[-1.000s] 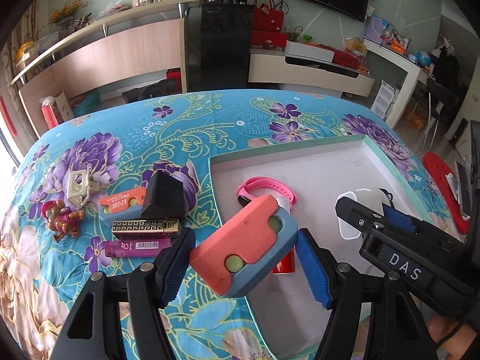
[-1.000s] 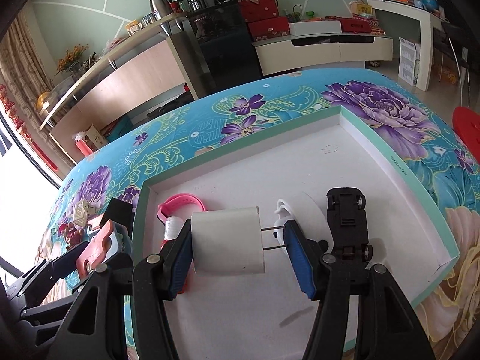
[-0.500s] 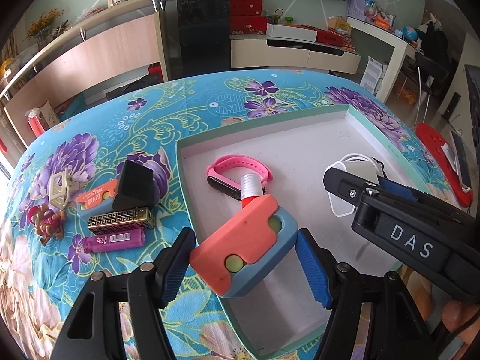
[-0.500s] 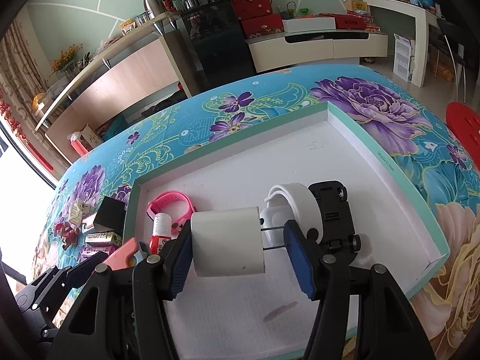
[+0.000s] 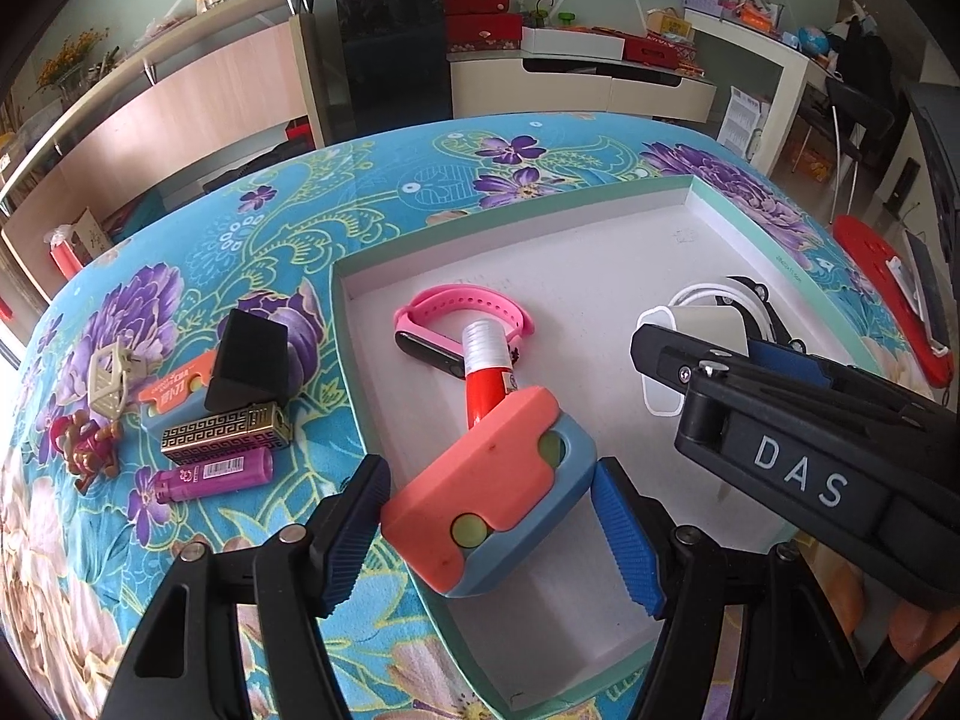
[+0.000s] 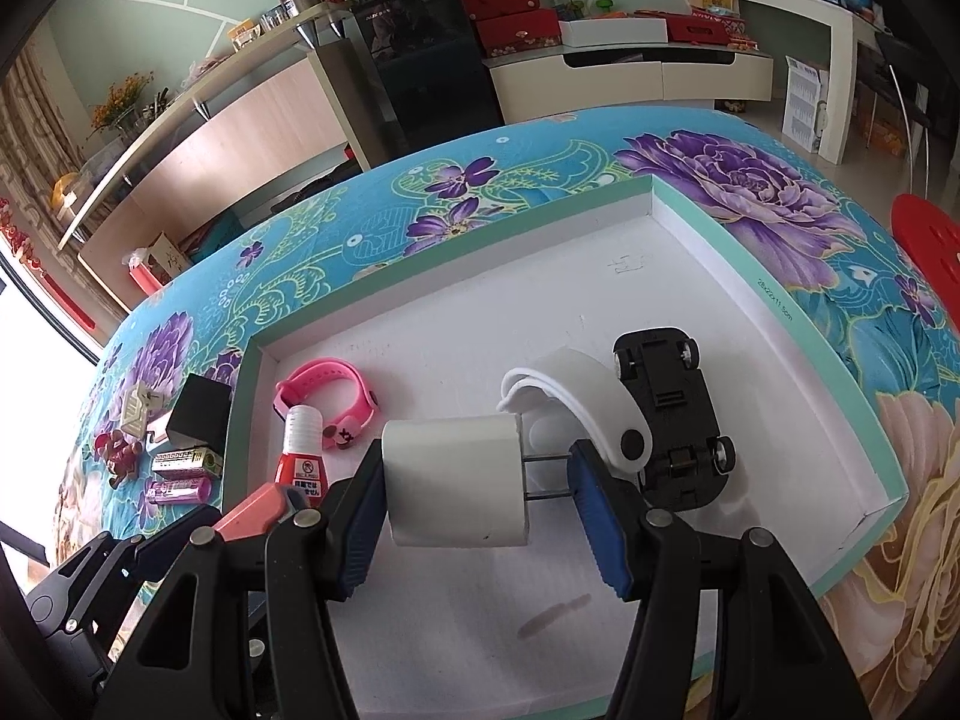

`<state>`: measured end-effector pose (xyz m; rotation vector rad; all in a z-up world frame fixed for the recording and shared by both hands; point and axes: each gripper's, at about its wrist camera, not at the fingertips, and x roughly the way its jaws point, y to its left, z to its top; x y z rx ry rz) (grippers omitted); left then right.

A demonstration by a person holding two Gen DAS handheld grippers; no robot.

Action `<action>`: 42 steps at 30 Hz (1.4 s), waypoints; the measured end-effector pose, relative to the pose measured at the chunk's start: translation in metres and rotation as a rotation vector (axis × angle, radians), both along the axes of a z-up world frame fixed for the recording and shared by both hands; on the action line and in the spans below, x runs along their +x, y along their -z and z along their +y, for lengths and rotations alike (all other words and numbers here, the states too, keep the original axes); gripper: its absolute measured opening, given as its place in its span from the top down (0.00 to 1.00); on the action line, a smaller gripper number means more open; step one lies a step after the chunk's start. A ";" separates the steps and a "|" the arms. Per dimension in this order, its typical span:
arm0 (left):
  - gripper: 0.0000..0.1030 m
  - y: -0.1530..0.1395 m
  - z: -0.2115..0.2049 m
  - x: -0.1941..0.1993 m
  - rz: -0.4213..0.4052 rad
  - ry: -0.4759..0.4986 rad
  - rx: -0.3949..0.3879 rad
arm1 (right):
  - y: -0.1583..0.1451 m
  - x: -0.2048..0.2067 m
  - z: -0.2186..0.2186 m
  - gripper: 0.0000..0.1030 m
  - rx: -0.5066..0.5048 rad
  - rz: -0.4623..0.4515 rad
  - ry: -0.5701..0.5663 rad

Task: Organize rigid objects
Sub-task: 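Lower both items into the tray and open both grippers, then move the right gripper to the black charger while the left gripper nears the dog figure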

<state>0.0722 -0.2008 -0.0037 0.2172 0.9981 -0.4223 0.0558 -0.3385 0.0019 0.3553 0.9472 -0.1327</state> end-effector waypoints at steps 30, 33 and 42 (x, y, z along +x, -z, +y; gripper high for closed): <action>0.14 -0.030 0.050 0.014 -0.062 -0.121 -0.069 | -0.039 -0.015 -0.010 0.38 0.014 -0.200 0.087; 0.14 -0.030 0.068 0.022 -0.070 -0.181 -0.055 | -0.036 -0.014 -0.011 0.38 0.022 -0.187 0.090; 0.14 -0.028 0.139 0.040 -0.088 -0.423 -0.045 | -0.026 0.004 0.029 0.38 0.021 -0.161 -0.022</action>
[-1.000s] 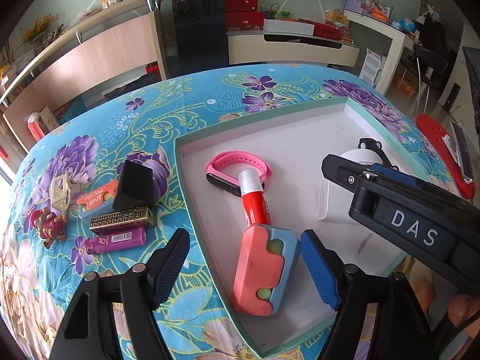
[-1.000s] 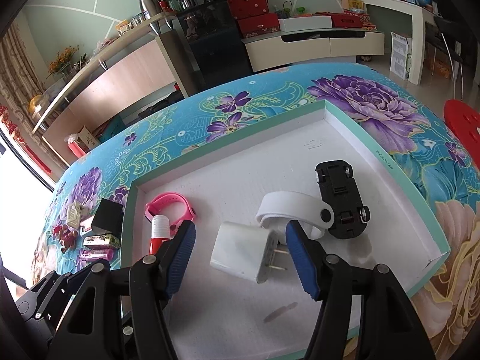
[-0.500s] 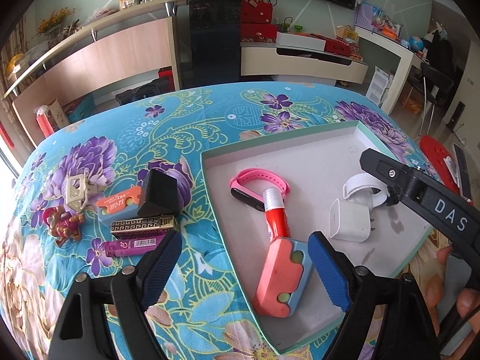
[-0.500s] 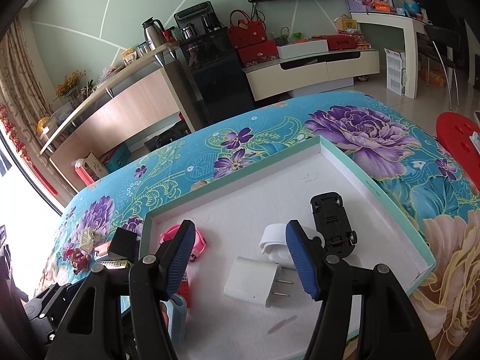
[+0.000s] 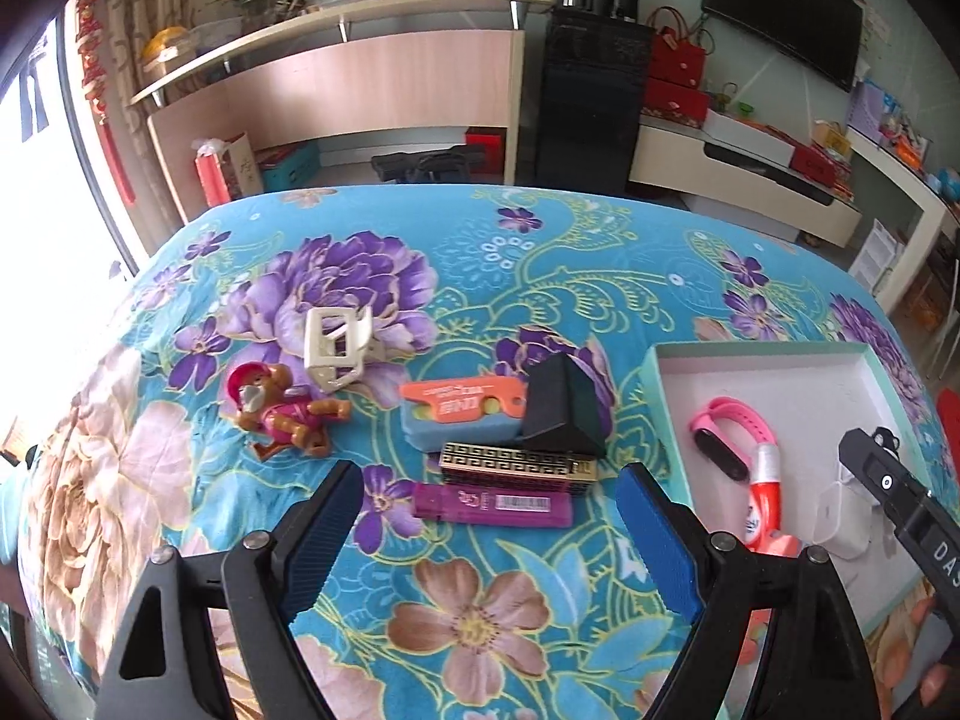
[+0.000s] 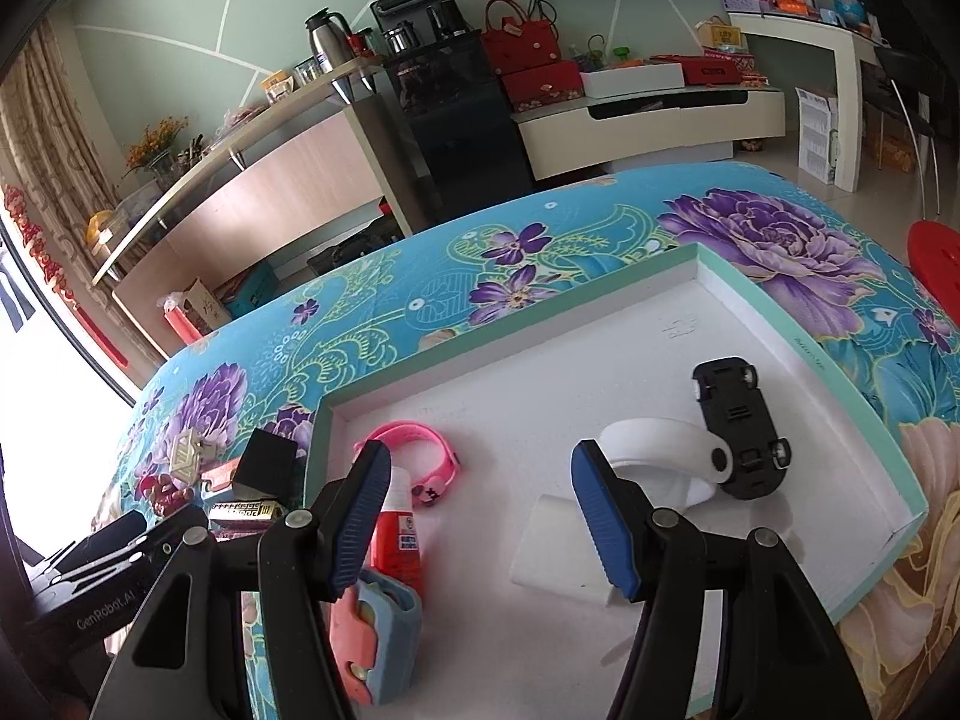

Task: Organize rigid objects
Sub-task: 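Move the right gripper to the black charger while the left gripper nears the dog figure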

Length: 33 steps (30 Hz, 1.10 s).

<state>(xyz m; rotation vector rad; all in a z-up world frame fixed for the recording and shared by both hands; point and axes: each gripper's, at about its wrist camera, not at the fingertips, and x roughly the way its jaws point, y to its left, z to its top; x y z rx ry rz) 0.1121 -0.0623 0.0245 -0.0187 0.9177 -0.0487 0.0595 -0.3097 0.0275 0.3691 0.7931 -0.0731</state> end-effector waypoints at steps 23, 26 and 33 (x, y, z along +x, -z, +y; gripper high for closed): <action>0.00 0.016 0.106 0.007 -0.023 -0.362 -0.026 | 0.012 0.039 0.099 0.32 -0.056 -0.026 -0.232; 0.00 0.018 0.113 0.007 -0.017 -0.378 -0.032 | 0.015 0.042 0.106 0.24 -0.075 -0.015 -0.242; 0.00 0.020 0.127 0.011 -0.002 -0.406 -0.041 | 0.016 0.046 0.127 0.22 -0.099 -0.032 -0.285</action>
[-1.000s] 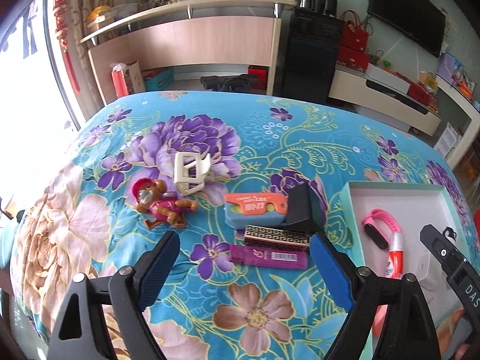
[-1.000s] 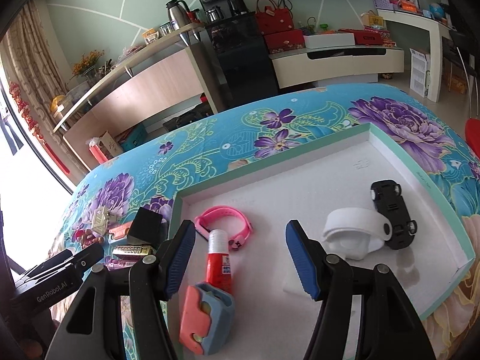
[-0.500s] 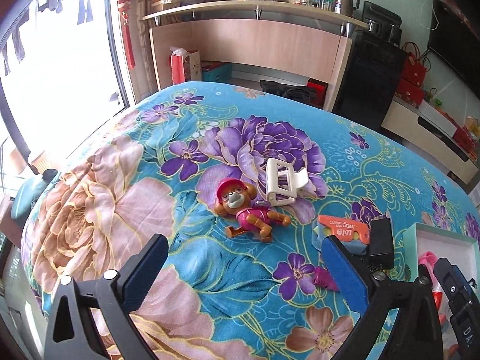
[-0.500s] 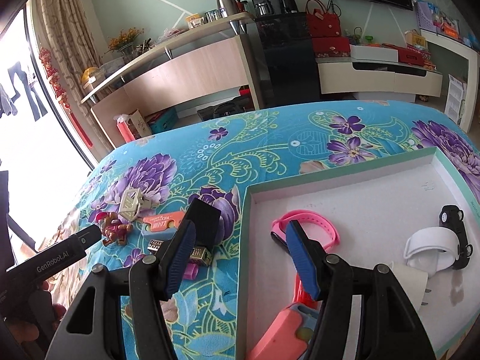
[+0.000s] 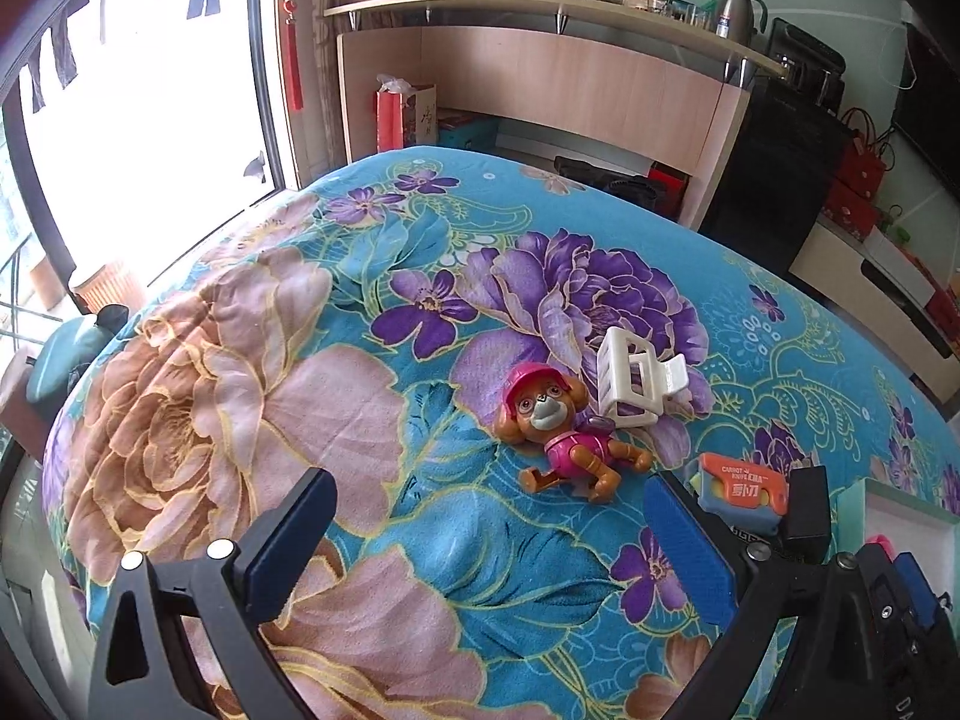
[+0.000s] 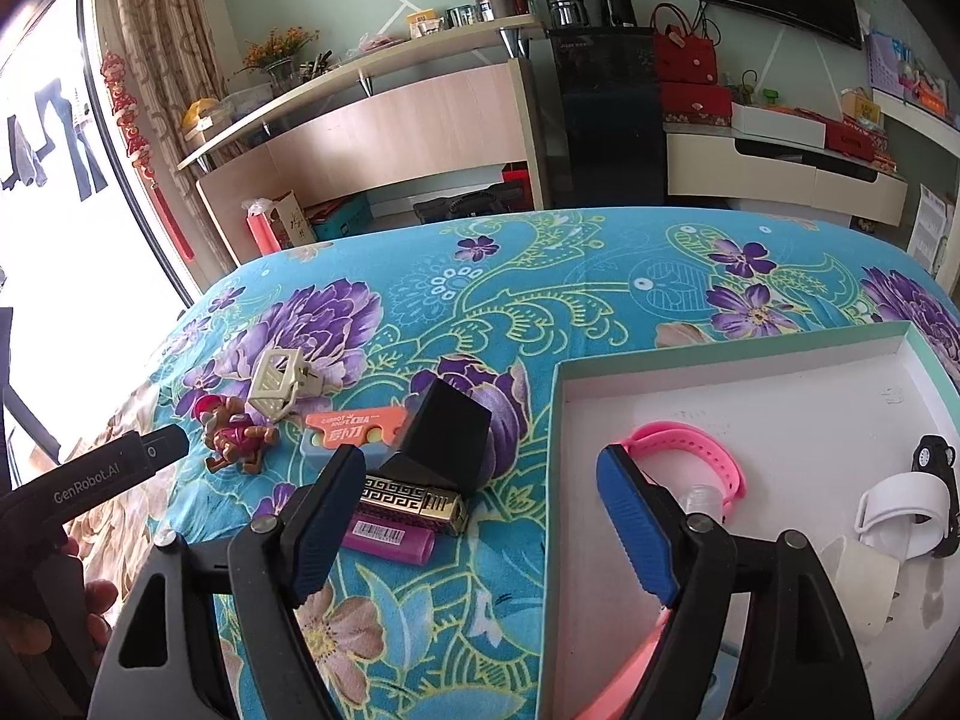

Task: Organize rigid objects
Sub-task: 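Move the right gripper to the black charger while the left gripper nears the dog figure, then grasp the black square charger with the right gripper while the left gripper grasps the pink-capped dog figure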

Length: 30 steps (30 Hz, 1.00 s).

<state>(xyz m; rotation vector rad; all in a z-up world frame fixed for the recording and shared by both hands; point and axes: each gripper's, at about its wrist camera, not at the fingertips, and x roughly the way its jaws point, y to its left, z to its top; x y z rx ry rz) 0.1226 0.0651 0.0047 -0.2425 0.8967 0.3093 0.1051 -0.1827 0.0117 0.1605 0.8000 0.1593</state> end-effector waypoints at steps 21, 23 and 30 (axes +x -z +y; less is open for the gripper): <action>0.00 0.017 0.010 0.049 0.080 0.000 -0.138 | 0.007 0.032 0.019 0.23 0.077 -0.002 -0.005; 0.00 0.022 0.011 0.050 0.091 -0.001 -0.138 | 0.006 0.033 0.022 0.25 0.086 0.001 -0.018; 0.00 0.028 0.010 0.053 0.080 0.004 -0.141 | 0.020 0.043 0.029 0.36 0.053 0.065 -0.011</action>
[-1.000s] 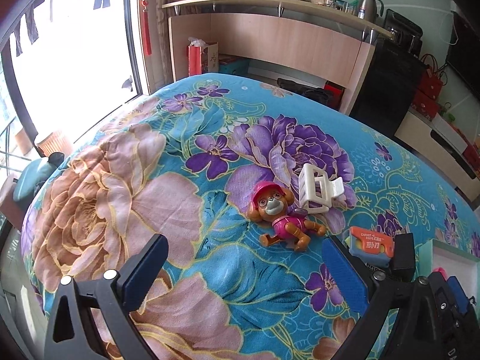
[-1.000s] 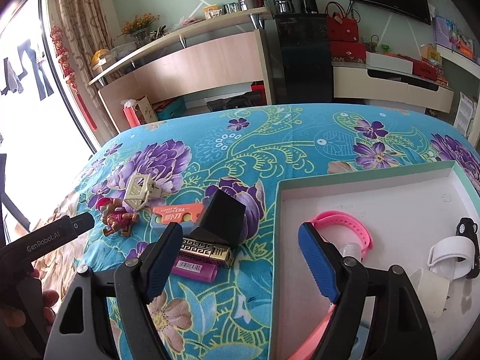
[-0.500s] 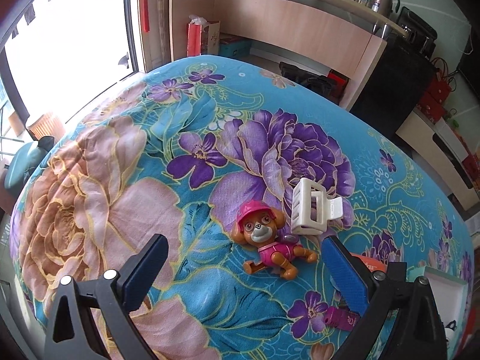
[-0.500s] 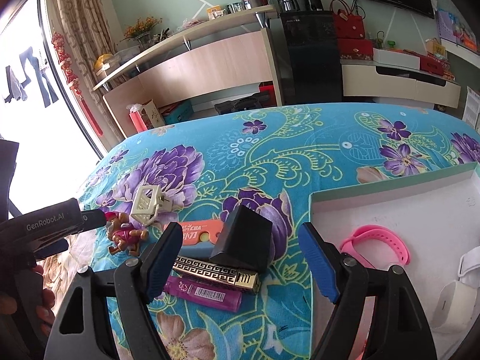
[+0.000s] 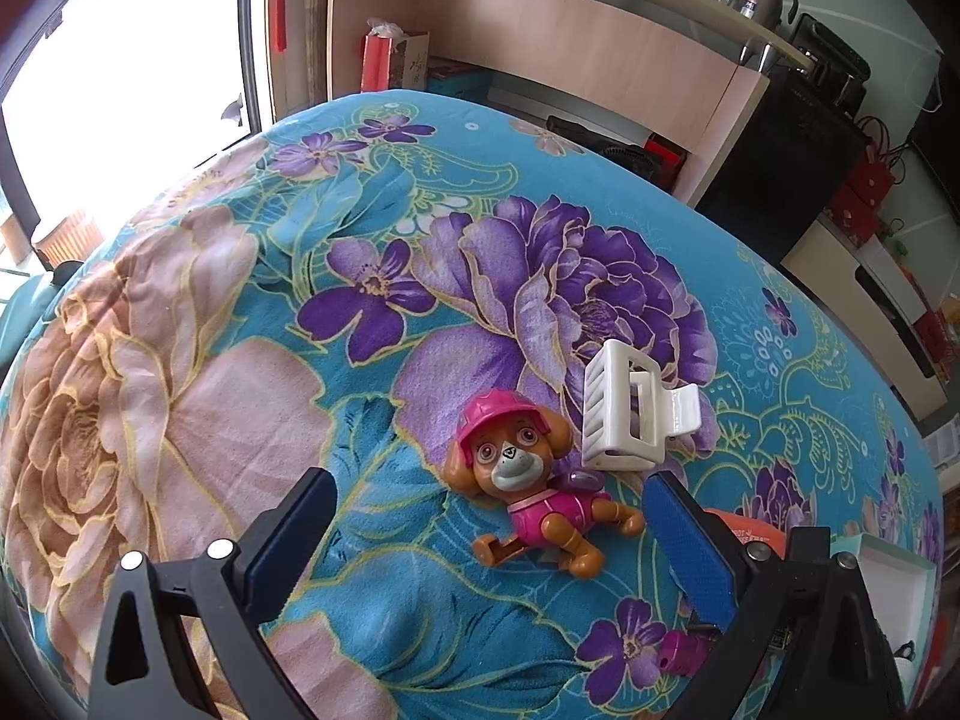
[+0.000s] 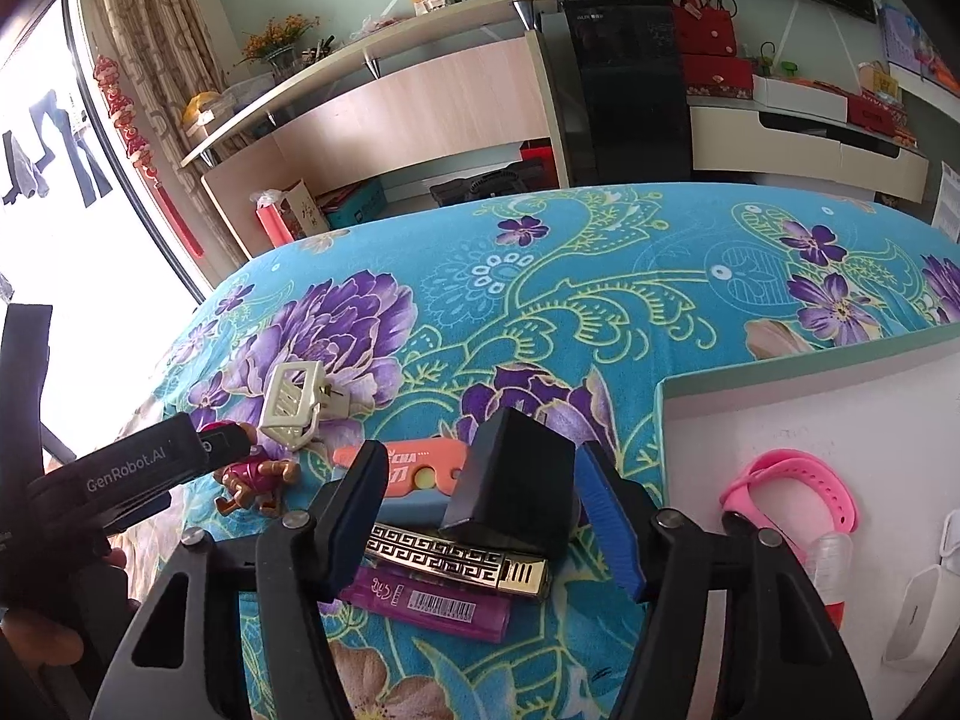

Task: Organize rigid objects
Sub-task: 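Grasp the black square charger with the right gripper while the left gripper grasps the pink-capped dog figure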

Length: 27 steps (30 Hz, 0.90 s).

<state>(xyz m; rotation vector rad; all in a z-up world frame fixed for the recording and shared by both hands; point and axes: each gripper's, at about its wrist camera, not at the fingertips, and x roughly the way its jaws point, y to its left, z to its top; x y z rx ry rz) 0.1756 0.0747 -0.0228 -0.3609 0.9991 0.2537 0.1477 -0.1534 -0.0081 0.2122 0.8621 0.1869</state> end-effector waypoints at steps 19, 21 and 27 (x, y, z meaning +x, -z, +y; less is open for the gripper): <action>0.08 0.018 -0.006 0.006 0.016 0.023 -0.020 | 0.017 0.003 0.001 0.45 -0.042 0.070 0.009; 0.13 0.017 -0.009 0.006 0.013 0.035 -0.016 | 0.018 0.003 0.002 0.49 -0.049 0.073 0.008; 0.46 0.014 -0.017 0.007 -0.004 0.093 -0.036 | 0.018 0.001 0.001 0.50 -0.040 0.074 0.004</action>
